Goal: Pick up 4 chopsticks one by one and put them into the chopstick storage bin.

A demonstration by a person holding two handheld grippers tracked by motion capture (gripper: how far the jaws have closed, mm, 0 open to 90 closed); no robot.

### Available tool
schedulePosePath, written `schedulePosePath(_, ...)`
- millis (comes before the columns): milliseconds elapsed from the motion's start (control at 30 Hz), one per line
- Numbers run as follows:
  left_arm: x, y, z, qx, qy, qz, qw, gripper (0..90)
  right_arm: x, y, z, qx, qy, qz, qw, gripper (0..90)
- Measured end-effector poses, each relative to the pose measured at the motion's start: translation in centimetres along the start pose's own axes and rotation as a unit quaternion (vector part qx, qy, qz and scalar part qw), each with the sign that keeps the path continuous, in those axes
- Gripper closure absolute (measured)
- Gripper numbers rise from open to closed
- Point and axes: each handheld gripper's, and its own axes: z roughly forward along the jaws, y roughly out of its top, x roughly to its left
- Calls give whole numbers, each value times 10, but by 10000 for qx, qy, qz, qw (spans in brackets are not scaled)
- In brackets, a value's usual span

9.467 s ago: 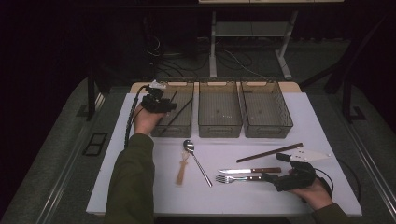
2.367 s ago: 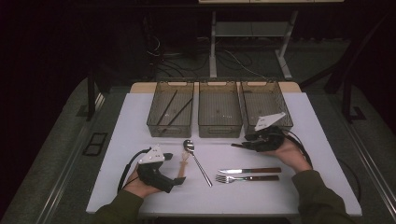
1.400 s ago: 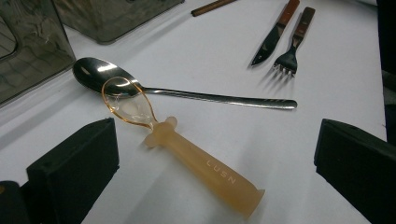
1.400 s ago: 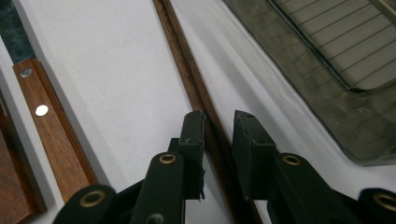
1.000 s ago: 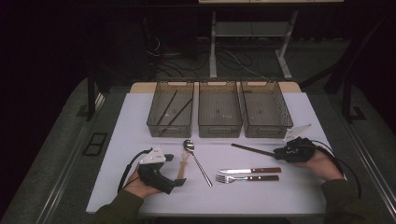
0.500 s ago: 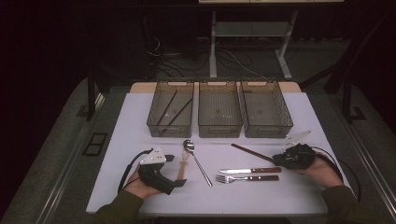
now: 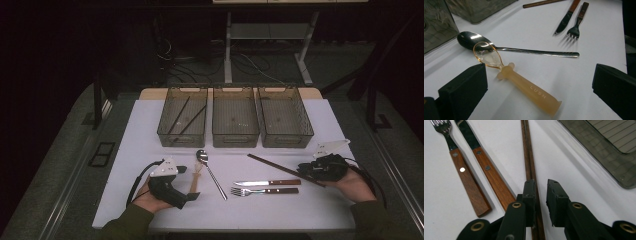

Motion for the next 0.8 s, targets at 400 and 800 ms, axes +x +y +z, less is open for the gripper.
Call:
schedulePosePath(400,0,0,0,12,1,19,10000,0,-3,-2,6,176,-1,-79,9998,798)
schedulePosePath(800,0,0,1,40,-12,27,10000,0,-8,-3,13,245,44,-146,9996,813)
